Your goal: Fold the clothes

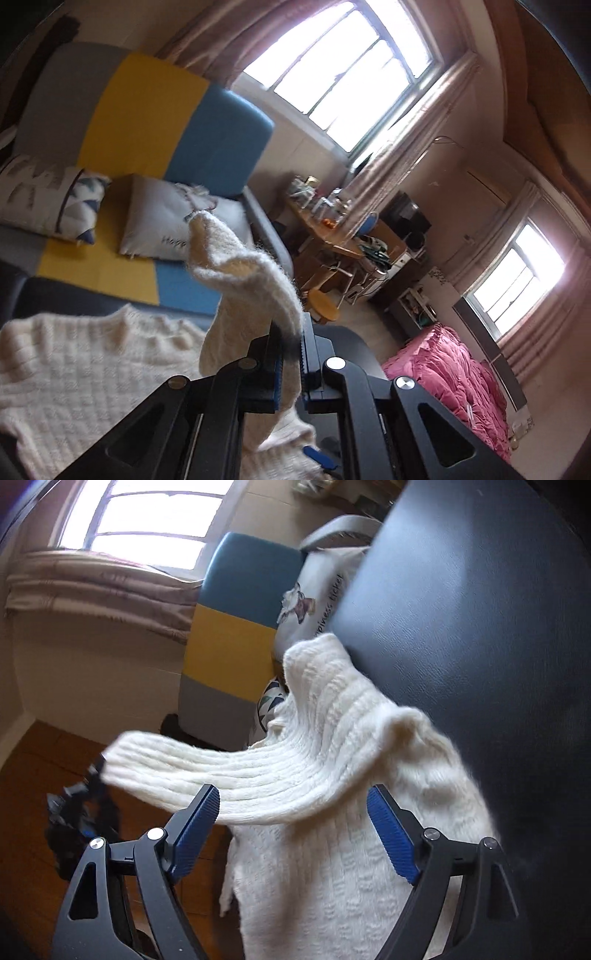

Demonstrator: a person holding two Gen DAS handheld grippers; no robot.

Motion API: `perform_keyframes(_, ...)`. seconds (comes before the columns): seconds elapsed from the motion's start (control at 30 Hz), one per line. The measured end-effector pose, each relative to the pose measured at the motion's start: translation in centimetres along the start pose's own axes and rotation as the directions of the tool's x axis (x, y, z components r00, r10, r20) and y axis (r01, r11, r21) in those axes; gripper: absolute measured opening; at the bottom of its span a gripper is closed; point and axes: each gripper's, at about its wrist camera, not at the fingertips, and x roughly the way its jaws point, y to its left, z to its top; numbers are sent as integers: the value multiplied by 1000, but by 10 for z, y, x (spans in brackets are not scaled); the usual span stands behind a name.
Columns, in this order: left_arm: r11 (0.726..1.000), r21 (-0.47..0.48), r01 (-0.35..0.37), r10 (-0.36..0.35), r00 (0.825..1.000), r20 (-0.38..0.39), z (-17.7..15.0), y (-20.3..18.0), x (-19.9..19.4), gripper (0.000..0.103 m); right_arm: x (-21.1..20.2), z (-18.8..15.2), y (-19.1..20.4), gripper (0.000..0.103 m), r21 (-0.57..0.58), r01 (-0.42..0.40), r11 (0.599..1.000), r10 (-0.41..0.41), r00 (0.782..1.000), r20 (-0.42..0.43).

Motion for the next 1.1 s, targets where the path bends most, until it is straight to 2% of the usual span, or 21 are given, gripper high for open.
perform_keyframes(0.07, 1000, 18, 5, -5, 1000, 3, 7, -11, 3, 6, 4, -2, 3, 85, -43, 27, 999, -28, 999, -22)
perform_keyframes(0.13, 999, 35, 4, -5, 1000, 5, 13, -20, 6, 6, 7, -9, 10, 85, -134, 91, 987, -98, 994, -46)
perform_keyframes(0.17, 999, 42, 1, -2, 1000, 5, 15, -22, 6, 6, 7, -14, 18, 85, -209, 126, 970, -134, 991, -25)
perform_keyframes(0.23, 998, 54, -8, 8, 1000, 5, 17, -25, 6, 6, 5, -27, 39, 85, -391, 194, 900, -192, 980, 43)
perform_keyframes(0.27, 998, 58, -14, 14, 1000, 6, 18, -26, 5, 6, 6, -33, 47, 85, -463, 213, 860, -210, 976, 60)
perform_keyframes(0.3, 998, 55, -19, 19, 1000, 3, 18, -26, 5, 6, 10, -36, 53, 85, -506, 214, 836, -226, 973, 39)
perform_keyframes(0.37, 999, 43, -28, 28, 1000, 0, 18, -25, 5, 6, 13, -38, 55, 85, -525, 189, 830, -221, 975, 1)
perform_keyframes(0.4, 999, 40, -33, 33, 999, 2, 19, -24, 4, 6, 12, -38, 54, 85, -515, 167, 841, -202, 979, -12)
perform_keyframes(0.5, 999, 36, -34, 33, 999, 9, 19, -23, 0, 6, 13, -32, 40, 85, -388, 58, 920, -98, 992, -84)
perform_keyframes(0.67, 999, 48, -13, 11, 1000, 26, 24, -28, -10, 6, 27, -16, 32, 85, -272, -50, 961, 28, 996, -84)
perform_keyframes(0.87, 999, 52, 5, -7, 999, 45, 32, -31, -18, 6, 41, -1, 16, 85, -156, -50, 986, 46, 998, -31)
perform_keyframes(1.0, 998, 59, -2, -1, 999, 52, 33, -32, -21, 6, 31, 9, -10, 85, 40, -180, 983, 176, 980, 89)
perform_keyframes(1.1, 998, 60, -5, 2, 998, 58, 35, -31, -24, 6, 24, 15, -20, 85, 128, -214, 968, 197, 972, 129)
